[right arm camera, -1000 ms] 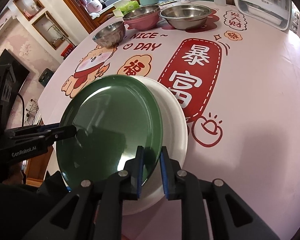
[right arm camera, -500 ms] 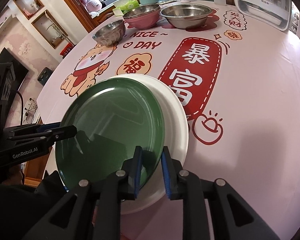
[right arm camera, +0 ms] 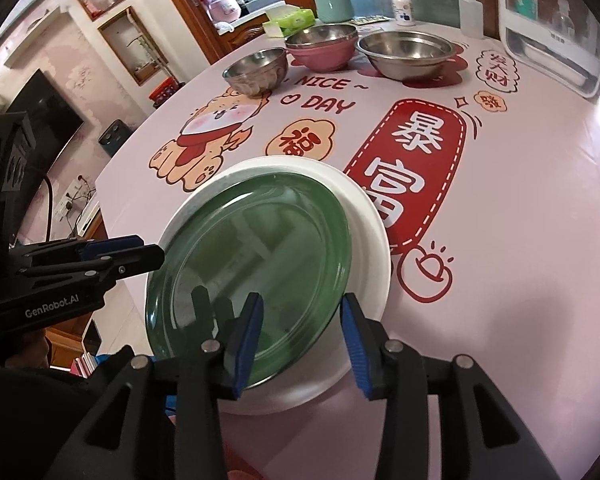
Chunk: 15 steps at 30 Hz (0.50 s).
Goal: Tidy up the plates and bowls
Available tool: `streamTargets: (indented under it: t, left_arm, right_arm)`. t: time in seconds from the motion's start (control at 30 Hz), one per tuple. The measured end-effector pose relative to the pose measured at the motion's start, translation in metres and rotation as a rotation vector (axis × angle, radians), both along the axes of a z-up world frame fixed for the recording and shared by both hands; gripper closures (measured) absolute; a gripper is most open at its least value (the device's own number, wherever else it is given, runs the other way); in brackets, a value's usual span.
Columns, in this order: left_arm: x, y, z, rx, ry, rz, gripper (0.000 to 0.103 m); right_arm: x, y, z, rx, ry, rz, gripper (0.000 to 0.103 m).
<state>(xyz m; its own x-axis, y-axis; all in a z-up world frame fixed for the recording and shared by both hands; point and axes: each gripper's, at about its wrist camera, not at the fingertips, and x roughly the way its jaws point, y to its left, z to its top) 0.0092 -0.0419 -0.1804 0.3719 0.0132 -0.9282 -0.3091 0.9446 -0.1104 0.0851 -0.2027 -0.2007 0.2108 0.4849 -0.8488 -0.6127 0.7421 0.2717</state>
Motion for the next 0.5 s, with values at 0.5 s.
streamTargets:
  t: [0.5]
  left_arm:
    - [-0.015,0.024,0.027,0.011,-0.080,0.057,0.065]
  right_arm:
    - [-0.006,0.011,0.035,0.046,-0.088,-0.001,0.047]
